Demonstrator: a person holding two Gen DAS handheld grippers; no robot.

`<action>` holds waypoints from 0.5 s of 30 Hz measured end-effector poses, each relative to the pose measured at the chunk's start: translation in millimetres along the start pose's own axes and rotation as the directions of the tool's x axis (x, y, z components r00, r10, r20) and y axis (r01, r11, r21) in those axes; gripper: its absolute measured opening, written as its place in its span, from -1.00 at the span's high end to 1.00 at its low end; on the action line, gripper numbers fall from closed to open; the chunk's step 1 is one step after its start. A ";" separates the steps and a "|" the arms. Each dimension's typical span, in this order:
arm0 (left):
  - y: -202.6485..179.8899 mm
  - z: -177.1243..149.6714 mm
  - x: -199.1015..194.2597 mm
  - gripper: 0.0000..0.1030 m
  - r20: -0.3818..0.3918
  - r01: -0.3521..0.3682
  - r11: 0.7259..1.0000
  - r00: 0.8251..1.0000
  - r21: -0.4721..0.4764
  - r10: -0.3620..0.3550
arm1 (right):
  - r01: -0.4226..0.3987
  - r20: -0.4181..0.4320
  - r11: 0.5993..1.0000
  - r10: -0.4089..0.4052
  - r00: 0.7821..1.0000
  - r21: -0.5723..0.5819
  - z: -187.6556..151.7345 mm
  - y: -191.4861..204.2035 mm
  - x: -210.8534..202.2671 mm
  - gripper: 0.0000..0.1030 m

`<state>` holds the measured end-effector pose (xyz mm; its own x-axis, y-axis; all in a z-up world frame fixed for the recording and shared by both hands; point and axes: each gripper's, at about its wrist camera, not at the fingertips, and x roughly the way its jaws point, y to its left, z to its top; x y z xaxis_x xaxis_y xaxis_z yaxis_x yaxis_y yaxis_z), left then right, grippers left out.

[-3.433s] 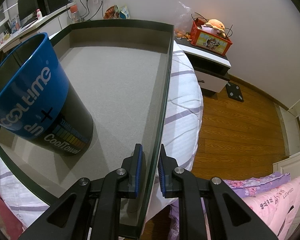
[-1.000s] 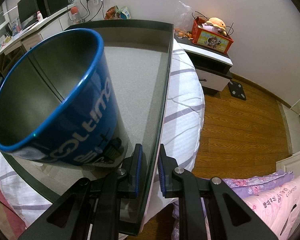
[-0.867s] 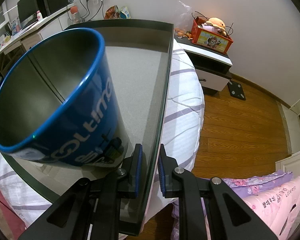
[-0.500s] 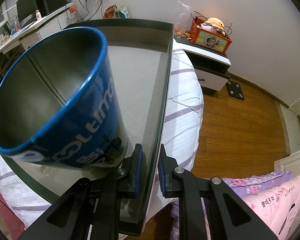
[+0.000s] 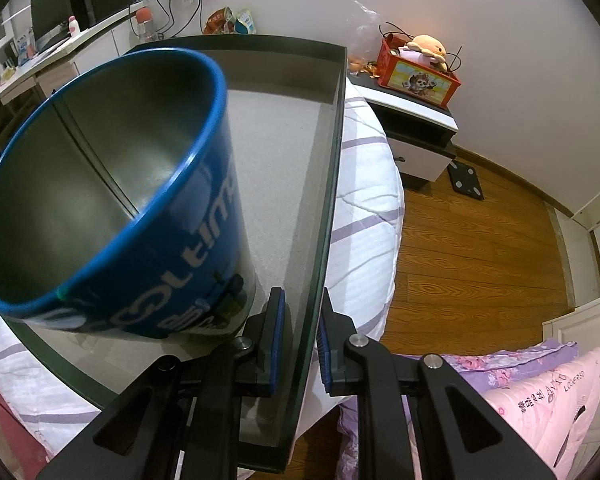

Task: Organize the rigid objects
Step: 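Withdraw the left gripper and grasp the blue highlighter on the bed, then carry the blue highlighter into the tray box and open the left gripper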

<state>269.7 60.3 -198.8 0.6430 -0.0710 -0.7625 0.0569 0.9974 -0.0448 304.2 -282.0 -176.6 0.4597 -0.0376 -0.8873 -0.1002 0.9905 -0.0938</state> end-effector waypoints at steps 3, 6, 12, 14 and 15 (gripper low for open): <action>-6.7 0.3 6.3 -0.85 -0.006 0.004 1.000 1.000 0.014 -0.004 | 0.001 -0.001 1.000 -0.001 1.000 -0.001 0.2 0.3 0.1 0.69; -10.9 3.0 12.0 -0.75 -0.010 0.001 1.000 1.000 0.020 -0.001 | 0.002 -0.001 1.000 -0.002 1.000 -0.002 -0.2 0.8 -0.1 0.69; -14.9 4.5 12.2 -0.05 0.003 -0.013 0.999 1.000 0.040 0.013 | -0.001 -0.001 1.000 0.001 1.000 -0.003 0.1 0.9 -0.4 0.69; -13.1 5.3 9.9 0.27 0.001 0.005 0.999 1.000 0.036 -0.005 | -0.001 -0.001 1.000 0.001 1.000 -0.003 0.2 0.7 -0.3 0.69; -12.5 5.5 9.3 0.41 -0.002 0.007 0.999 1.000 0.037 -0.007 | 0.000 -0.001 1.000 0.000 1.000 -0.004 0.2 0.6 -0.4 0.69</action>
<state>279.2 47.1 -201.7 0.6413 -0.0778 -0.7633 0.0899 0.9956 -0.0259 304.2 -281.4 -176.2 0.4584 -0.0375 -0.8880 -0.1036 0.9900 -0.0953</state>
